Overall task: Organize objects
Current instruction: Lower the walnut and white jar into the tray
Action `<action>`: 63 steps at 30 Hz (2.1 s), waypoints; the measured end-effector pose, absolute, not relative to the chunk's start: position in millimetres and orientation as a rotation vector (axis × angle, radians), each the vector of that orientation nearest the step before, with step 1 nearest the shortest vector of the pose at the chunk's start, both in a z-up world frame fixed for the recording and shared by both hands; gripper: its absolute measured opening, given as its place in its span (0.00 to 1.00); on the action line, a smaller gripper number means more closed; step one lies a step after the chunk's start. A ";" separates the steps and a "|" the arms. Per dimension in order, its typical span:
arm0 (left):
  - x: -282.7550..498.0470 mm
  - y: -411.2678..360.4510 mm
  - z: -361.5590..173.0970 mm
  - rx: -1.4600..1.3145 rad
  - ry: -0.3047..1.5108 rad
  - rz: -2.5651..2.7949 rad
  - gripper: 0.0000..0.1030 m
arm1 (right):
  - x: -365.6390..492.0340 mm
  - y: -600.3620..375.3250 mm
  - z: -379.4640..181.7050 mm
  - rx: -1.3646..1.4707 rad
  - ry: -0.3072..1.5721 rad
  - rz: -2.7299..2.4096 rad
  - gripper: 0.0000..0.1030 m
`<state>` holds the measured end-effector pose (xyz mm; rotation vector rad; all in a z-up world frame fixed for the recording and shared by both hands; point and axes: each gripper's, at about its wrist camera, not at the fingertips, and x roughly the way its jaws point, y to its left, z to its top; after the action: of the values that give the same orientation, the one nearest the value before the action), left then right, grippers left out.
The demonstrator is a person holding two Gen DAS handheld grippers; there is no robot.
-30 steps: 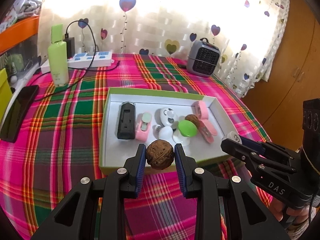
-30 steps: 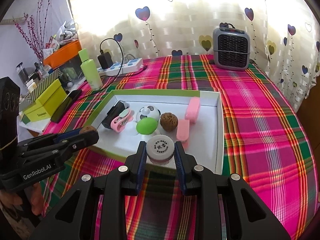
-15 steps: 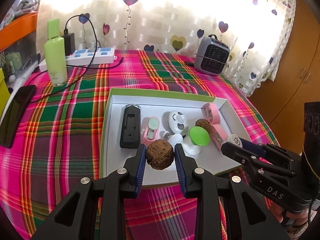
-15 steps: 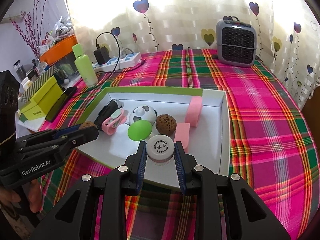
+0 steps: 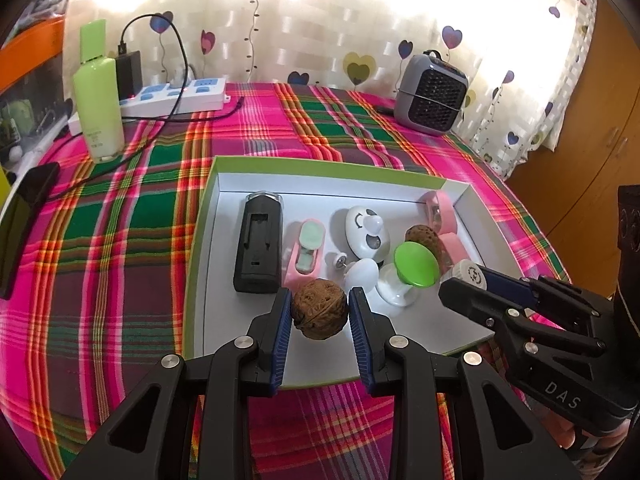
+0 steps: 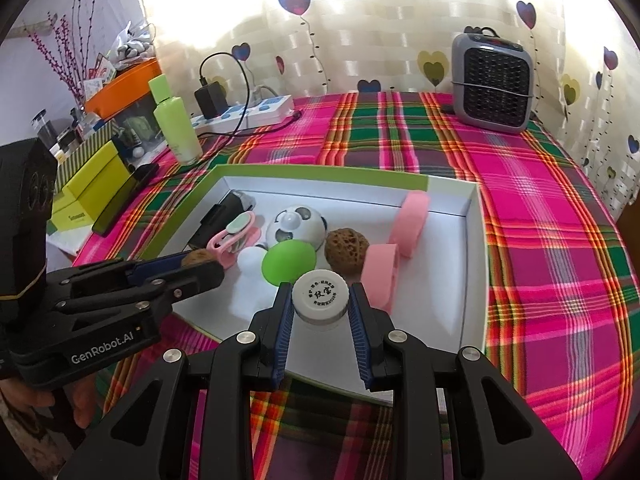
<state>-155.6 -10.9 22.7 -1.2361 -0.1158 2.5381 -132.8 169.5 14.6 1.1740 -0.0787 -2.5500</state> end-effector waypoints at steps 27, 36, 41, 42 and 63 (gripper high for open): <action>-155.8 -6.6 19.7 -1.229 -0.059 2.556 0.26 | -138.9 167.7 2.4 1.223 -0.076 -2.531 0.28; -156.2 -6.9 19.6 -1.232 -0.062 2.557 0.26 | -138.2 168.3 2.1 1.213 -0.078 -2.531 0.28; -155.9 -7.2 19.3 -1.235 -0.063 2.557 0.26 | -137.9 167.7 2.7 1.207 -0.073 -2.530 0.28; -156.1 -7.5 19.1 -1.236 -0.063 2.557 0.26 | -137.5 167.3 3.1 1.205 -0.068 -2.532 0.28; -139.5 -12.8 30.1 -1.212 -0.080 2.596 0.38 | -122.9 163.4 11.6 1.168 -0.017 -2.578 0.37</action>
<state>-139.5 -12.8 30.1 -1.2124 -0.0803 2.5958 -122.9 163.4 11.6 1.1682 -0.0166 -2.5782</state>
